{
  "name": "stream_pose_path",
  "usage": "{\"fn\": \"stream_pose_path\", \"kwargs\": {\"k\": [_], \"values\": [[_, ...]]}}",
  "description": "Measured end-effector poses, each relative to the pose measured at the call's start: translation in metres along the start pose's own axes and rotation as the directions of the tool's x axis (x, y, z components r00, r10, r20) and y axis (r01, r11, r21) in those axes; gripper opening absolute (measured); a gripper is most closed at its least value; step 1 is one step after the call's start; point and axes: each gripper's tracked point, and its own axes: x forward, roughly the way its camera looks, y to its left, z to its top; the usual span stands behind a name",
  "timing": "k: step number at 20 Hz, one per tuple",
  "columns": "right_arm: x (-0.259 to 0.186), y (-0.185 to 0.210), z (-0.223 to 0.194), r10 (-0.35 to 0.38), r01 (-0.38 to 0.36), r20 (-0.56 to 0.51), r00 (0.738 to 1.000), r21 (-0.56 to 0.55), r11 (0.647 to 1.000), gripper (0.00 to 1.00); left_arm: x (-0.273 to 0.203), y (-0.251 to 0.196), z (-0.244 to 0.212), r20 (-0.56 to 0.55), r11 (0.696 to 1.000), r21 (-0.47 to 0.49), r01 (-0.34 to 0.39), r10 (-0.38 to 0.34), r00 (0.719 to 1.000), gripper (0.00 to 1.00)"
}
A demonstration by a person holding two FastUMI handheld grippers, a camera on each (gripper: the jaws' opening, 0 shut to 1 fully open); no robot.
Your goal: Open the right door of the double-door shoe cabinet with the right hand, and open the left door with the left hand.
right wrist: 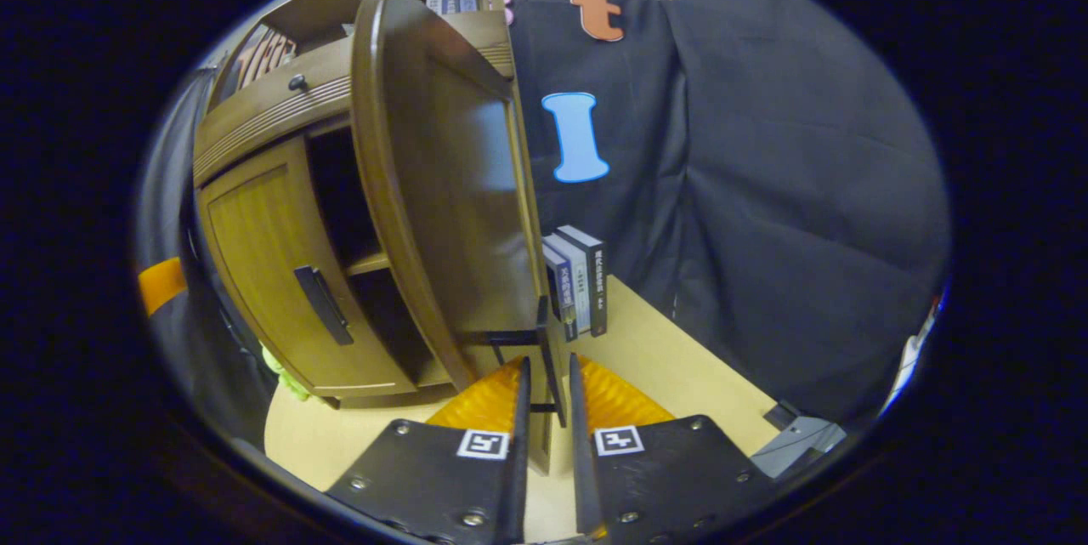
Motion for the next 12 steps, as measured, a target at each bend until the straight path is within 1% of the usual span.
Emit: {"fn": "stream_pose_path", "kwargs": {"k": [1, 2, 3, 4, 6, 8, 9, 12], "values": [[0.003, 0.000, 0.004, -0.018, 0.018, 0.006, 1.000, 0.003, 1.000, 0.20, 0.000, -0.002, -0.001, -0.004, 1.000, -0.001, 0.006, -0.006, 1.000, 0.95], [0.003, 0.000, 0.009, -0.028, 0.028, 0.008, 1.000, 0.011, 1.000, 0.20, 0.000, -0.003, -0.003, -0.009, 1.000, -0.003, 0.012, -0.012, 1.000, 0.97], [-0.001, -0.002, 0.016, -0.039, 0.039, 0.008, 0.999, 0.019, 0.999, 0.20, 0.001, -0.005, -0.005, -0.014, 1.000, -0.006, 0.018, -0.019, 1.000, 0.95], [-0.004, -0.003, 0.021, -0.052, 0.052, 0.009, 0.999, 0.023, 0.998, 0.20, 0.001, -0.007, -0.006, -0.020, 1.000, -0.009, 0.024, -0.024, 0.999, 0.95], [0.005, -0.014, 0.030, -0.084, 0.083, 0.016, 0.996, 0.026, 0.996, 0.20, 0.001, -0.009, -0.009, -0.030, 0.999, -0.012, 0.032, -0.033, 0.999, 0.95], [0.005, -0.028, 0.024, -0.112, 0.111, 0.026, 0.993, 0.029, 0.993, 0.20, 0.002, -0.012, -0.011, -0.038, 0.999, -0.011, 0.039, -0.039, 0.999, 0.95], [0.002, -0.034, 0.021, -0.125, 0.124, 0.028, 0.992, 0.032, 0.992, 0.20, 0.003, -0.012, -0.013, -0.041, 0.999, -0.009, 0.041, -0.042, 0.998, 0.98], [-0.002, -0.049, 0.023, -0.167, 0.165, 0.035, 0.985, 0.044, 0.985, 0.20, 0.005, -0.017, -0.015, -0.052, 0.999, -0.006, 0.051, -0.052, 0.997, 0.98]]}}
